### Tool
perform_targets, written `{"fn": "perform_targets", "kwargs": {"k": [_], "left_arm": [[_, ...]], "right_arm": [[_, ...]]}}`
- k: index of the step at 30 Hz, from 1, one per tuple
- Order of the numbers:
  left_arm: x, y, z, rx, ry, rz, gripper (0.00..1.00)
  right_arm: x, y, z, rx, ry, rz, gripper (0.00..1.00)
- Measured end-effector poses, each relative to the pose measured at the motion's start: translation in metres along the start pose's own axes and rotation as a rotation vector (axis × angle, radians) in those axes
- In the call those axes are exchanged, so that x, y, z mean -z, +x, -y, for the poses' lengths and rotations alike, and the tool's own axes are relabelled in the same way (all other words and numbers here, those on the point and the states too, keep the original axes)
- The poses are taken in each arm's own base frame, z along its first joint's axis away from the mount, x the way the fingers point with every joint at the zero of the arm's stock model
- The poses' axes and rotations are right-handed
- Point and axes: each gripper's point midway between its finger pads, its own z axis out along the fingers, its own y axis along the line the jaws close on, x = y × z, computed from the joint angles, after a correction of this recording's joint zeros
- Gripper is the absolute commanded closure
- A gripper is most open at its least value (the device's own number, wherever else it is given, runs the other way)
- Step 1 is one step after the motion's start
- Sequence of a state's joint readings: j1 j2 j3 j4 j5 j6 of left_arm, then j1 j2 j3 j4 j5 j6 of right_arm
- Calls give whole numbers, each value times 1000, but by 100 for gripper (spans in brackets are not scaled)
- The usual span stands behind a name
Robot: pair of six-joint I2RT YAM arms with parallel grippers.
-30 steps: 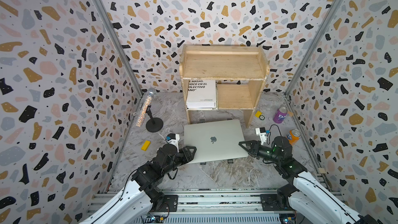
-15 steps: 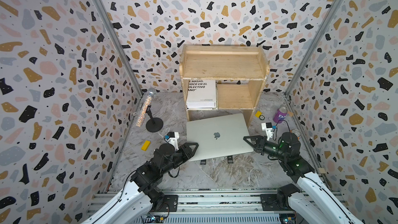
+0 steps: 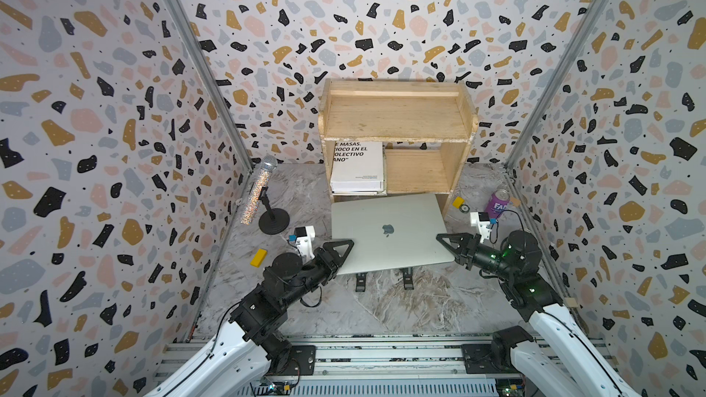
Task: Close the laptop lid and set it aside
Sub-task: Pick up the laptop from the computer stand, then place the laptop on the shelf.
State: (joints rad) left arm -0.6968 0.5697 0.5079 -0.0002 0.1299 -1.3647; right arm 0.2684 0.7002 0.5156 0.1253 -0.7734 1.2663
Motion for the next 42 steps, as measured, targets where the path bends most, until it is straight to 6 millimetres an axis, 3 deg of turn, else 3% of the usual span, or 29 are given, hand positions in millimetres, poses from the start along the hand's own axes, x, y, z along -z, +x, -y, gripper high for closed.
{"fn": "perform_targets", "kwargs": {"k": [10,20,29,42], "left_arm": [[-1,-4,23,54,94,8,58],[3,-6,37,56,124,9,70],[5,-11,64,62,156,12,84],[3,-23,112,66,217,18,93]], "right_arm": [[0,-17,-25,-7,-26,27,100],[-1,-22,-34,-31,-37,20,100],[-3,-30,-48,-79,-52,13,100],[8,-46,-101,-41,-86,55,100]]}}
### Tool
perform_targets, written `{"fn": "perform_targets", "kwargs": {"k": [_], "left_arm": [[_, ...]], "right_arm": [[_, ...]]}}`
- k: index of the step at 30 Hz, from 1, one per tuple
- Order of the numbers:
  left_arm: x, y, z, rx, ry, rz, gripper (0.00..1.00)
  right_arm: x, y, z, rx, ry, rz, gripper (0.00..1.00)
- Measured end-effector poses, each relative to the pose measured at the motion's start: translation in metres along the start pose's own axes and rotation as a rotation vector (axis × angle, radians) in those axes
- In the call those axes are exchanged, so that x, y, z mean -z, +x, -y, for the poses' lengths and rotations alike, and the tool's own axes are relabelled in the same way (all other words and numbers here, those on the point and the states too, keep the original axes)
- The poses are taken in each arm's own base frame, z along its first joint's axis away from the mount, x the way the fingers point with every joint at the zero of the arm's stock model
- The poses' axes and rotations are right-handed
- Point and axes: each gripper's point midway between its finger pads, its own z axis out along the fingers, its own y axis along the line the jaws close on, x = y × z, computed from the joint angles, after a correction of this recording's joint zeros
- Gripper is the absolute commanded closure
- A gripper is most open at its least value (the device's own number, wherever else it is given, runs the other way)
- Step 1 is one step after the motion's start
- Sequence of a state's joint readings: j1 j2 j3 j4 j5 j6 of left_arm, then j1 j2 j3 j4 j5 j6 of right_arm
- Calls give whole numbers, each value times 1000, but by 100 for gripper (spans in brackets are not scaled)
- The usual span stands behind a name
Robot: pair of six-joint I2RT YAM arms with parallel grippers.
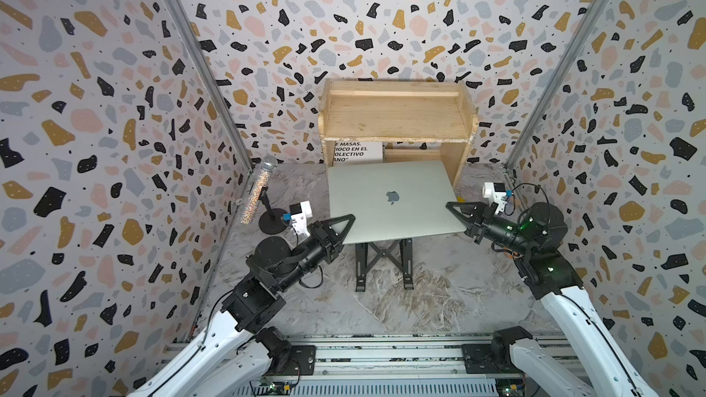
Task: Close the laptop lid and set it aside
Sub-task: Place the laptop on the shelf.
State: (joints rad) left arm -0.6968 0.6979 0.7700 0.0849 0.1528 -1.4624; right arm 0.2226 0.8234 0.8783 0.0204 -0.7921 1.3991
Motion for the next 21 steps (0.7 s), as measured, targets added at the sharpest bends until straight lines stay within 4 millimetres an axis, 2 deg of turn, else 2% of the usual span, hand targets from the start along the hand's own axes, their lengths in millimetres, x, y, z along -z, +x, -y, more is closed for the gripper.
{"fn": "perform_targets", "kwargs": {"k": [10,21], "left_arm": [[-14,-9,40,-21,30,9,93],[-34,-23,63,-42,8,33,92]], "right_arm": [[-1,-21,-42,28,-18,49,100],[-12,-47,-57,25,-15,91,100]]}}
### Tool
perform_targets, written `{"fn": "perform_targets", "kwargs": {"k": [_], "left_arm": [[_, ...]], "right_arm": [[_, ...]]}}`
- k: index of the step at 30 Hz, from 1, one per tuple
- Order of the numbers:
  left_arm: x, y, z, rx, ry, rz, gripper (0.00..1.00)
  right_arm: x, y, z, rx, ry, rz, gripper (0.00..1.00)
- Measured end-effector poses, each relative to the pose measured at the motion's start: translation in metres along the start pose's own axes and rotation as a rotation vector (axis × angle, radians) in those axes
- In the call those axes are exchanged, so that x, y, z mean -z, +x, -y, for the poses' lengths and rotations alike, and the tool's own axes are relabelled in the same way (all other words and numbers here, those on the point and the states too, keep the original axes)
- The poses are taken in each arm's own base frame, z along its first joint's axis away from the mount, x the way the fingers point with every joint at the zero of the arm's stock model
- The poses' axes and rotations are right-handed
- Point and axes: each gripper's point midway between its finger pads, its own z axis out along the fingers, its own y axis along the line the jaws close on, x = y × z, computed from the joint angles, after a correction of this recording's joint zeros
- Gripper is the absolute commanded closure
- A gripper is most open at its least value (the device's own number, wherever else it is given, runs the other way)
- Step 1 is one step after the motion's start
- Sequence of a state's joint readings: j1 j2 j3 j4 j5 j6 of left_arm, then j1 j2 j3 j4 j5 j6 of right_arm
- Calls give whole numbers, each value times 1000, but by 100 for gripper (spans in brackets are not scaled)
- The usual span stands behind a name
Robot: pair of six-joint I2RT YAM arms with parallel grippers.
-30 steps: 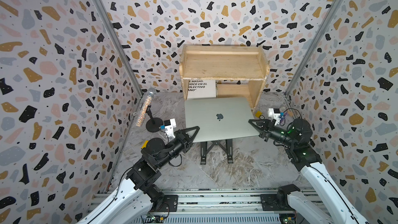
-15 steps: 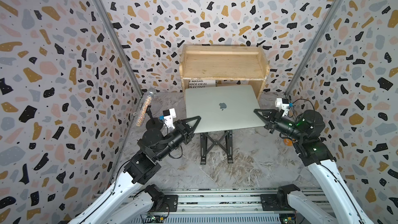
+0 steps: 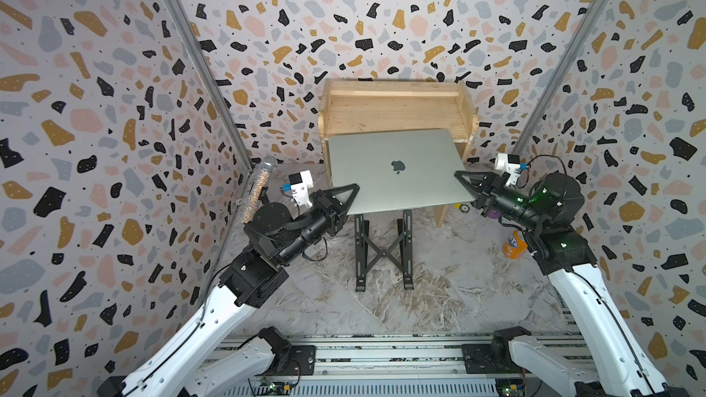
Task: Close the laptop lid and set it aside
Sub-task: Place the laptop on the shelf.
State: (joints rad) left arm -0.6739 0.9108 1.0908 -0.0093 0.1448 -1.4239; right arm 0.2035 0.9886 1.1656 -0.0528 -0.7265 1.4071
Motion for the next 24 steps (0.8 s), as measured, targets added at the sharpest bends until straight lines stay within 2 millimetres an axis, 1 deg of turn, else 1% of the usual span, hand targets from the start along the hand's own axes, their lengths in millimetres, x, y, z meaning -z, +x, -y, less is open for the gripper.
{"fn": "perform_targets", "kwargs": {"k": [4,14,20,24], "left_arm": [[-12,-5,0,3,-12,3,92],[-44,-26,-11,56,-18,8,92],[-60,-40,-11,90,-15,1,91],[-71,-51,-15,122,-13,-4,91]], "right_arm": [[-5,-13,-1,-6,9,28,100],[-22,-48,7,-40,49,74,100],[-30,-63,5,-59,63,94,100],[-35,-71,6,-74,74,106,100]]}}
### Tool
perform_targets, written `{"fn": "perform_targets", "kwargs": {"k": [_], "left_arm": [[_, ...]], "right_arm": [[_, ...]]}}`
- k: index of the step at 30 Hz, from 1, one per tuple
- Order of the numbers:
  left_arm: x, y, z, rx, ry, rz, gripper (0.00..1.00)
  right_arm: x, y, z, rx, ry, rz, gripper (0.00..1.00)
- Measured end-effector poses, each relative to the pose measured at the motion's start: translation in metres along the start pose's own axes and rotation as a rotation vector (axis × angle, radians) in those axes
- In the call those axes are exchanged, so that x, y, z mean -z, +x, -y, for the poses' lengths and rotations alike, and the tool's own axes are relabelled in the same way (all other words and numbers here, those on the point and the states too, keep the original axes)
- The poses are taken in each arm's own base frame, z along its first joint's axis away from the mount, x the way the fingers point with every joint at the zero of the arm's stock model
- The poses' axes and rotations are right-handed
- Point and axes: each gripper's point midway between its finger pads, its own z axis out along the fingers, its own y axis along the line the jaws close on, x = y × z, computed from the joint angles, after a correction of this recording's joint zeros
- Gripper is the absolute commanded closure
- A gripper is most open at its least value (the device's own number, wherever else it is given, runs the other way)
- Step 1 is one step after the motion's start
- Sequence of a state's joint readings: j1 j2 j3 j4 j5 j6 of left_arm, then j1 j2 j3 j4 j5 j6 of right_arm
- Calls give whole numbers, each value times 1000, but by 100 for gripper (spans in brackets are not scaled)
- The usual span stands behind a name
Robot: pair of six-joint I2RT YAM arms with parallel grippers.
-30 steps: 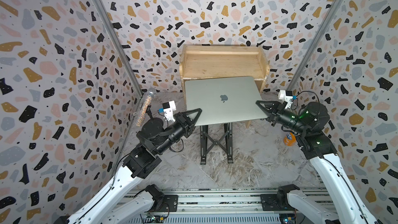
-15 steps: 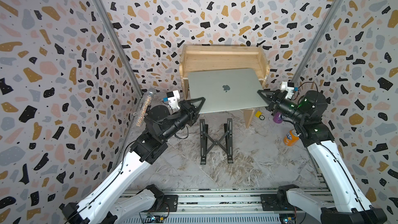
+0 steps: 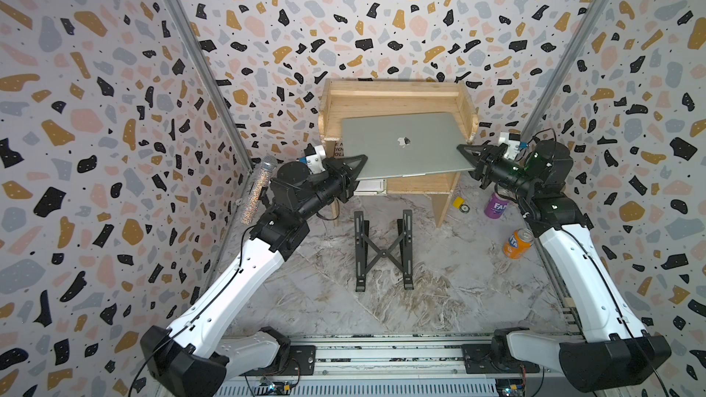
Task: Close the laptop lid and set it aside
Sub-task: Place the laptop on the shelf.
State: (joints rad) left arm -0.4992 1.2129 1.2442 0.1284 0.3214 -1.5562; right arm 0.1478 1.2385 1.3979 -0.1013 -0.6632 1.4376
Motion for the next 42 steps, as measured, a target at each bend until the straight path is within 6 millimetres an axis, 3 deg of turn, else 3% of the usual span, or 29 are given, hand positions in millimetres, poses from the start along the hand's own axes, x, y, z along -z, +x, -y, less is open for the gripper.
{"fn": "perform_targets", "kwargs": {"k": [10,13,16,20,24,26,31,34,42], "left_arm": [[-26,-28,-1,30,5,29,94],[-31,-31,-1,33,11,28,99],[-40,-28,-1,31,23,18,100],[-43,-29,-1,31,27,16,100],[-44,-30,-1,31,27,20,100],[-45,-31,0,33,23,23,100],[-45,-32,-1,33,20,31,100],[-45,-33,-1,31,19,40,100],[-44,-38,-2,27,17,53,100]], "right_arm": [[-12,-11,0,-21,5,7,81],[-13,-10,1,-18,4,-8,68],[-17,11,-2,-6,-10,-103,52],[-14,17,-9,26,-26,-139,35],[-11,22,-7,56,-9,-159,8],[-7,23,-3,65,10,-159,5],[9,25,-2,105,35,-139,4],[24,30,-4,157,48,-120,10],[56,51,-4,316,95,-114,60]]}}
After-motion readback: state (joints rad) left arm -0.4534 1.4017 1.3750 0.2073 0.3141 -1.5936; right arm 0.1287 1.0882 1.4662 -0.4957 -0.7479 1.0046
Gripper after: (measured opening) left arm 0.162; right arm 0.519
